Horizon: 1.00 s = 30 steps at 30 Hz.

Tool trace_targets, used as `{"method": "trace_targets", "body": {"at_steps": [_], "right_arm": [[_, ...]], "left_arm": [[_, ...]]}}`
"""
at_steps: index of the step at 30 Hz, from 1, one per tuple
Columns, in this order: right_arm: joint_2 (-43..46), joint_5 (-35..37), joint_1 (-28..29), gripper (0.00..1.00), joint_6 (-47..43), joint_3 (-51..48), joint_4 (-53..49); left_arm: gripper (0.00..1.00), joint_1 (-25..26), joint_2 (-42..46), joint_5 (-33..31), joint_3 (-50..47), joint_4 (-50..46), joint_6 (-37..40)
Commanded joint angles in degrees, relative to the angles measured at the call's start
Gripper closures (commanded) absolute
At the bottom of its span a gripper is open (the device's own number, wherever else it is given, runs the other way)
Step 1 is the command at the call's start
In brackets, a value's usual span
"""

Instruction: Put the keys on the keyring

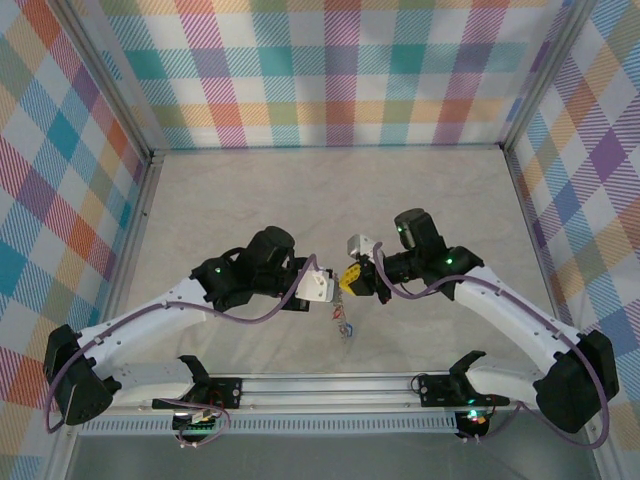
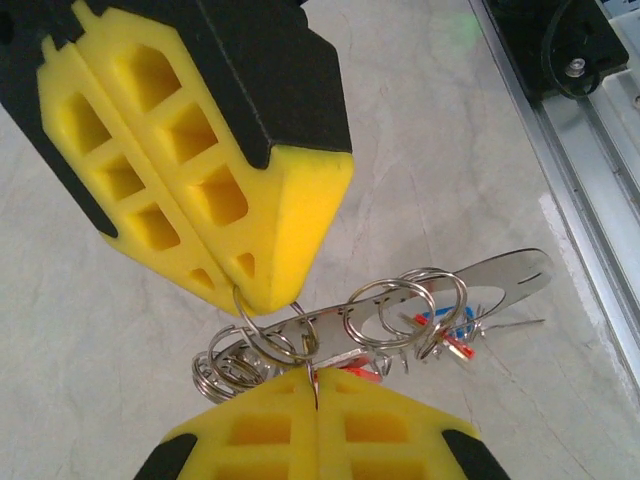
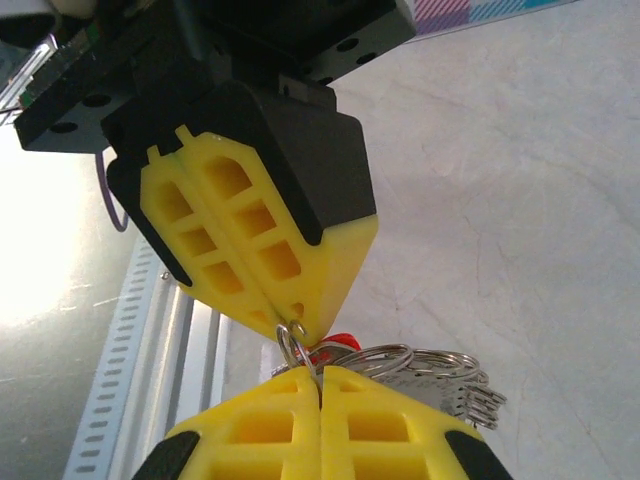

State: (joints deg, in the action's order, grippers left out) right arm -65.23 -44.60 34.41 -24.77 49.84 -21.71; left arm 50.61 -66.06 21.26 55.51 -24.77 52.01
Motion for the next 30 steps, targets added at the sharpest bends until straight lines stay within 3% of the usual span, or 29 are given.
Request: {"method": "trace_targets", "body": {"at_steps": [1, 16, 25, 30], "right_arm": [[1.67, 1.72, -1.02, 1.00, 2.59, -1.12, 7.71], [4.03, 0.43, -1.02, 1.00, 2.85, -4.60, 12.52], [5.76, 0.31, -1.01, 1.00, 1.69, -7.52, 17.25], [5.98, -0.83, -0.94, 1.00, 1.37, -8.69, 20.49]], "left_arm": [[0.94, 1.25, 1.75, 3.08, -1.40, 1.43, -3.40], [0.55, -1.12, 4.43, 2.34, -4.87, 14.72, -16.45], [0.48, -5.24, 7.31, 1.89, -6.43, 18.72, -23.11], [0.48, -5.38, 5.69, 4.15, -5.90, 18.18, -22.11]]}}
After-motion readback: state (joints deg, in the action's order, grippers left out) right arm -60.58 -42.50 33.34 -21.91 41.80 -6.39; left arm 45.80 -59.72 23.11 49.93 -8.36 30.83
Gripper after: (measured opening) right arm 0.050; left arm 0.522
